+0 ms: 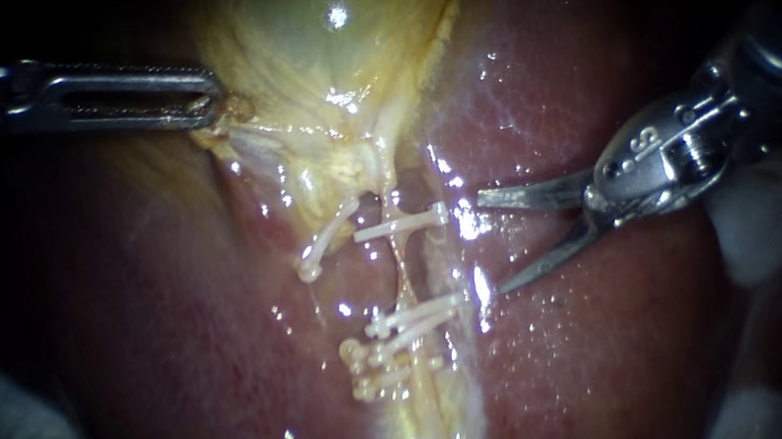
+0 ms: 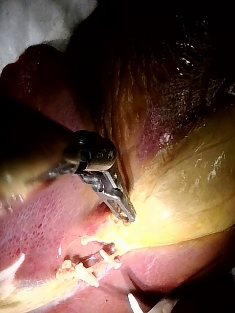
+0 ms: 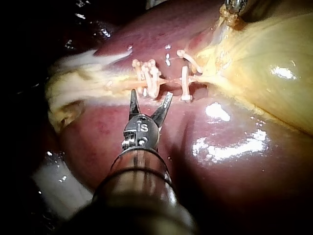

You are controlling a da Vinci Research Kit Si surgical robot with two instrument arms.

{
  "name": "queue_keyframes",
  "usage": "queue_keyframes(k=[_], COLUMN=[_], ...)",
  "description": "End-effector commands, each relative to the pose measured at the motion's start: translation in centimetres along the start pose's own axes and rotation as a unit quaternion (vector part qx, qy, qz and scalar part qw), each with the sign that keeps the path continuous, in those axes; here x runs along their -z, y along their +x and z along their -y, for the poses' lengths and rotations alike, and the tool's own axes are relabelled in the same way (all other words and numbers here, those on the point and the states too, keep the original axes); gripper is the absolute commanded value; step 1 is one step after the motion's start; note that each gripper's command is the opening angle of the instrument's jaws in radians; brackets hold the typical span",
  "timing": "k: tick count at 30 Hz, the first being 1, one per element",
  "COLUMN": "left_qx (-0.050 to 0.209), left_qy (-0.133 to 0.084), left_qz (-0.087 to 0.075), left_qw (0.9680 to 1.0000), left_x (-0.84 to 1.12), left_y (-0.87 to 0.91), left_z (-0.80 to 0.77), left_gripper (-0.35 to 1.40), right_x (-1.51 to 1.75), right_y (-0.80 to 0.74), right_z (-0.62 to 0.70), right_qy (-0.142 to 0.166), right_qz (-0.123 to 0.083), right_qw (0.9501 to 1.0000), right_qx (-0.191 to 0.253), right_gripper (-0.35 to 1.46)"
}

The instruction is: Go to the cutting position right tube

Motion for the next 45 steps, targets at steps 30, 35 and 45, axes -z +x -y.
queue_keyframes(k=[30,35,45], left_qx=[0.012,0.010,0.007], left_qy=[0.002,0.002,0.003], left_qz=[-0.002,-0.003,-0.003], left_qw=[0.9999,0.9999,1.0000], left_x=[0.60,0.61,0.62], left_y=[0.17,0.17,0.17], left_z=[-0.34,-0.36,-0.39], left_gripper=[-0.35,-0.35,-0.35], right_x=[-0.69,-0.92,-1.34], right_y=[-0.09,-0.14,-0.24], right_z=[0.01,-0.11,-0.22], right_qy=[0.103,0.121,0.146], right_qz=[-0.018,-0.028,-0.028], right_qw=[0.9903,0.9838,0.9760], right_qx=[-0.092,-0.129,-0.159], right_gripper=[1.41,1.41,1.41])
